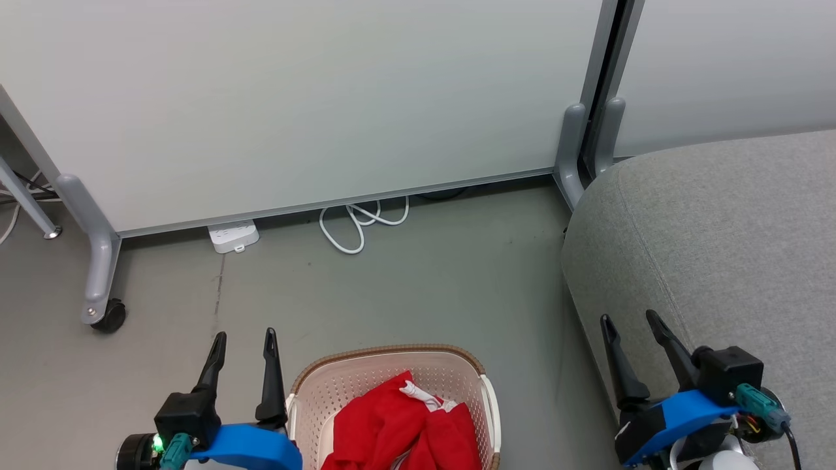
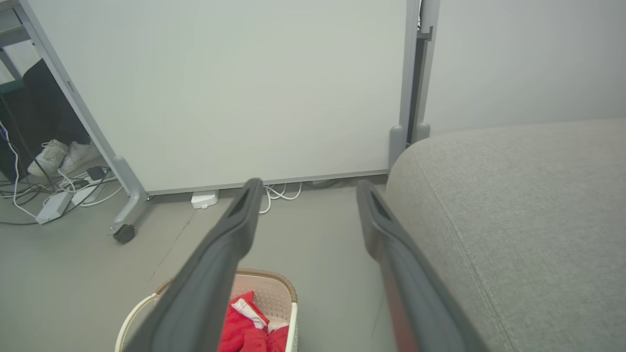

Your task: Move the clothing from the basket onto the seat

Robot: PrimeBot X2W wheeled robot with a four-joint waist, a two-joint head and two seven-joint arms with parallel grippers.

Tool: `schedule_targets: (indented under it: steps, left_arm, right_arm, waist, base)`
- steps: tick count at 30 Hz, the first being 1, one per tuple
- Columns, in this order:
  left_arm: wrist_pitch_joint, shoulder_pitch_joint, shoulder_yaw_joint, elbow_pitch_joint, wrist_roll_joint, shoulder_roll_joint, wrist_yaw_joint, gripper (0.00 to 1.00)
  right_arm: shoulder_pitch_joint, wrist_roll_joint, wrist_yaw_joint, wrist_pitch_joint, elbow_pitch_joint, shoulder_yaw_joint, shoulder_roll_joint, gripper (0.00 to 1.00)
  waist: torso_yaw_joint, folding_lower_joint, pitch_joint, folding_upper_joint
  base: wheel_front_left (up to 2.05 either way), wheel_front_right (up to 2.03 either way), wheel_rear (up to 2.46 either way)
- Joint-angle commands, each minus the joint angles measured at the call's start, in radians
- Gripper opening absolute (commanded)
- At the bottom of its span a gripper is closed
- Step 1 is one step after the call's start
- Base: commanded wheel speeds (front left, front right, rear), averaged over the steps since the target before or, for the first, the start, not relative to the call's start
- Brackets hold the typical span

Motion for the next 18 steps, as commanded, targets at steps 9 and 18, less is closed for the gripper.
schedule_targets:
  steps: [9, 18]
  left_arm:
    - [-0.023, 0.002, -0.008, -0.001, 0.066, -0.001, 0.008, 1.00]
    - [-0.022, 0.004, -0.004, -0.001, 0.058, -0.004, 0.008, 1.00]
  right_arm:
    - [-0.014, -0.073, 0.002, -0.023, 0.000, 0.008, -0.007, 1.00]
    - [-0.013, -0.064, 0.001, -0.020, 0.000, 0.009, -0.007, 1.00]
  waist:
    - [0.001, 0.0000, 0.000, 0.0000]
    - [0.001, 0.0000, 0.003, 0.0000]
  base:
    - [0.00, 0.00, 0.00]
    - [0.00, 0.00, 0.00]
